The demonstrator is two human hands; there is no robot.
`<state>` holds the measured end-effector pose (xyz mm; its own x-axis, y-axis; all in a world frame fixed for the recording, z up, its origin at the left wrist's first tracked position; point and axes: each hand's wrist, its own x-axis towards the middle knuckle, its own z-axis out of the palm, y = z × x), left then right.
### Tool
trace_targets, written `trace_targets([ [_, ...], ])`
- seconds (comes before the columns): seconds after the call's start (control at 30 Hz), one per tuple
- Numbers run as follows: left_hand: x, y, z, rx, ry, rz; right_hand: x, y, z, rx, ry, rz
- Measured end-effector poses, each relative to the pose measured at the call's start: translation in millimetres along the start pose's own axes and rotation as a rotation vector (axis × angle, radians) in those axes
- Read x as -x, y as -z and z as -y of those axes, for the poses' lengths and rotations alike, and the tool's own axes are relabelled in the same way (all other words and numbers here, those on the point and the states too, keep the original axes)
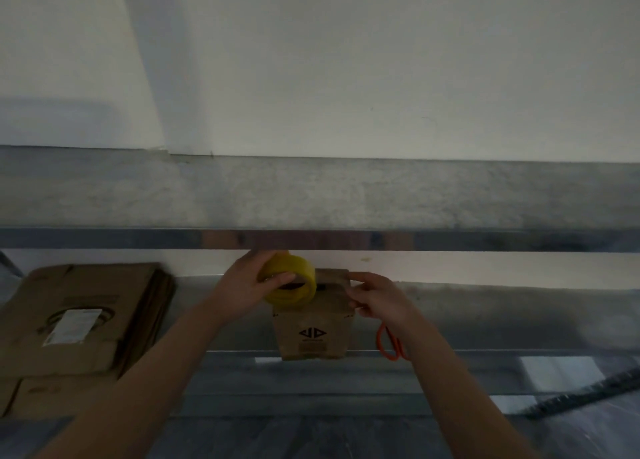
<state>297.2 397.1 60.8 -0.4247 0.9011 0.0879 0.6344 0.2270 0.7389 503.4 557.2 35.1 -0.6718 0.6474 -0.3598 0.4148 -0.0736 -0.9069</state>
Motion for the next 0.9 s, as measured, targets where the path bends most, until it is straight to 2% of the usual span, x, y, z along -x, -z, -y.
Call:
trace_targets([
  [0.17, 7, -3, -9, -0.018, -0.023, -0.007, -4, -1, -6, 0.329, 0.134, -0.034],
  [0.37, 2, -10, -15, -0.096, -0.053, 0.002, -12, -4, -14, 0.392, 0.111, -0.090],
  [0.6, -11, -20, -18, -0.060, -0.010, 0.039, -19, 2, -16, 0.215, 0.029, -0.068],
  [0.77, -17, -27, -19, -0.050, -0.003, 0.052, -21, 10, -27, -0.070, -0.044, 0.012],
  [0.9, -21, -29, -18, -0.081, -0.006, 0.061, -25, 10, -43, -0.222, -0.056, -0.014],
])
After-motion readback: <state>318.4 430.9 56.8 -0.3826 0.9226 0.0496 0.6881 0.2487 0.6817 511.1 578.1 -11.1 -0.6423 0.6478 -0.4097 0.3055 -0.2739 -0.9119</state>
